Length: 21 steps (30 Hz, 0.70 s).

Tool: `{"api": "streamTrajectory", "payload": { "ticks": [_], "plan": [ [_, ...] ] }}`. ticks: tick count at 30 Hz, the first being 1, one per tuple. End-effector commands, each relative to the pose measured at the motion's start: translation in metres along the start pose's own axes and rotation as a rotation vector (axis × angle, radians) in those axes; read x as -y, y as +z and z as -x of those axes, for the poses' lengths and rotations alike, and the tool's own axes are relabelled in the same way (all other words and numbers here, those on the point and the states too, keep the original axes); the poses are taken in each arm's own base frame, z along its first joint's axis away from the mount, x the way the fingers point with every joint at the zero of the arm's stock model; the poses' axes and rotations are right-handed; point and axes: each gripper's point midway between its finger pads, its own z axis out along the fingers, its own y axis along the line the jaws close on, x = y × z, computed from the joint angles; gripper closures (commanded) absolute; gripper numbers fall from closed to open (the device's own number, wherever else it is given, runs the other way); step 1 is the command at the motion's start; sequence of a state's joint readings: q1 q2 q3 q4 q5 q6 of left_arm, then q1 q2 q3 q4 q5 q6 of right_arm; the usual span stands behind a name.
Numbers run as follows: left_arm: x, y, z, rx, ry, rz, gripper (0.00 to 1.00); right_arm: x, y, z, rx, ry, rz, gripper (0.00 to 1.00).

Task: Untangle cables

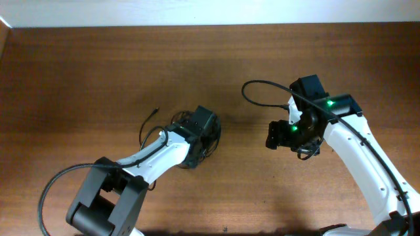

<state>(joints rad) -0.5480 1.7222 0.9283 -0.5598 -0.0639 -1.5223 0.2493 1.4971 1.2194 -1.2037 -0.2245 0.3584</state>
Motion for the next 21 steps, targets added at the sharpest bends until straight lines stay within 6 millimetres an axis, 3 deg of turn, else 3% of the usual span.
{"api": "streamTrajectory", "payload": {
  "ticks": [1, 4, 5, 6, 7, 10, 12, 17, 21],
  "plan": [
    [-0.034, 0.024, -0.006, -0.021, -0.004, 0.114, 1.00, 0.006, 0.006, -0.003, -0.017, -0.004, -0.020, 0.17],
    [-0.042, 0.027, -0.006, -0.021, -0.004, 0.130, 0.98, 0.006, 0.007, -0.005, -0.023, -0.003, -0.021, 0.17],
    [-0.042, 0.027, -0.006, -0.018, -0.004, 0.130, 0.76, 0.006, 0.007, -0.005, -0.022, -0.003, -0.021, 0.12],
    [-0.041, 0.027, -0.005, -0.017, -0.004, 0.127, 0.74, 0.005, 0.007, -0.005, -0.025, -0.003, -0.012, 0.08],
    [-0.041, 0.027, -0.006, -0.020, -0.004, 0.127, 1.00, 0.001, 0.007, -0.005, -0.026, -0.004, 0.009, 0.07],
    [-0.038, 0.023, -0.011, -0.062, 0.054, 0.109, 1.00, -0.015, 0.009, -0.001, -0.016, -0.014, 0.101, 0.08],
    [-0.029, 0.009, -0.004, -0.063, 0.087, 0.057, 1.00, -0.027, 0.010, -0.003, -0.031, -0.020, 0.168, 0.08],
    [0.015, -0.070, 0.013, 0.024, 0.318, -0.239, 1.00, -0.069, 0.002, 0.008, -0.010, -0.069, 0.406, 0.09],
    [0.030, -0.115, 0.017, 0.092, 0.433, -0.393, 1.00, -0.090, 0.011, 0.008, -0.028, -0.109, 0.452, 0.19]
  ]
}}
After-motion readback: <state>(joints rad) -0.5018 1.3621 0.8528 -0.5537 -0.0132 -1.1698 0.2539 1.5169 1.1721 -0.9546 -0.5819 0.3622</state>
